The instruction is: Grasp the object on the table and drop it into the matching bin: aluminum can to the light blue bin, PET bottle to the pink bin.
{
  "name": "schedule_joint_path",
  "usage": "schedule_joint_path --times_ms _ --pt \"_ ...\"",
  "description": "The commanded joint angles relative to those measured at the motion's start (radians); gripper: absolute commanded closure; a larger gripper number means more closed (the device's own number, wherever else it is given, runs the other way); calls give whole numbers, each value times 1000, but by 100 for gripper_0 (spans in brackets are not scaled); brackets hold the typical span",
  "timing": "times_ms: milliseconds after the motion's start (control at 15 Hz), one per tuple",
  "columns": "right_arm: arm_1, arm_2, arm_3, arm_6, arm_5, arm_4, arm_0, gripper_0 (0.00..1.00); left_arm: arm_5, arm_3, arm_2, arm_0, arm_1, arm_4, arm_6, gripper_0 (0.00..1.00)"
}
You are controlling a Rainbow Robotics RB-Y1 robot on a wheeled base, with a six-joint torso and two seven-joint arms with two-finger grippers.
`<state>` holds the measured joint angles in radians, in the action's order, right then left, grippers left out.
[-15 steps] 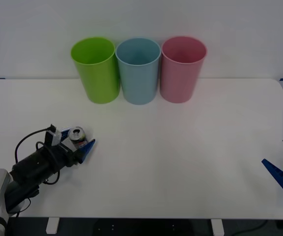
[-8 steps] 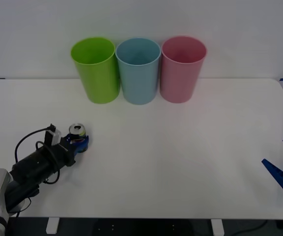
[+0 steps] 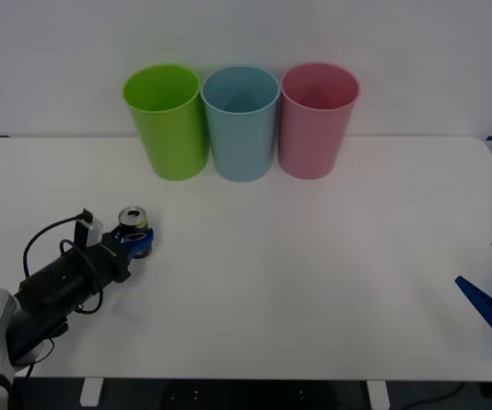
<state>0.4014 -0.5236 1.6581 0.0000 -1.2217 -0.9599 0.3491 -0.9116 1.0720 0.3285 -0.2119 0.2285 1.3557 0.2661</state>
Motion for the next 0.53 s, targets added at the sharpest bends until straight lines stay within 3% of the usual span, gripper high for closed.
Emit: schedule_joint_path --times_ms 67,533 --pt "0 0 0 0 0 0 0 0 -7 26 0 2 0 -15 -11 100" --pt "0 0 0 0 0 0 0 0 -53 106 -3 9 0 -113 -42 100"
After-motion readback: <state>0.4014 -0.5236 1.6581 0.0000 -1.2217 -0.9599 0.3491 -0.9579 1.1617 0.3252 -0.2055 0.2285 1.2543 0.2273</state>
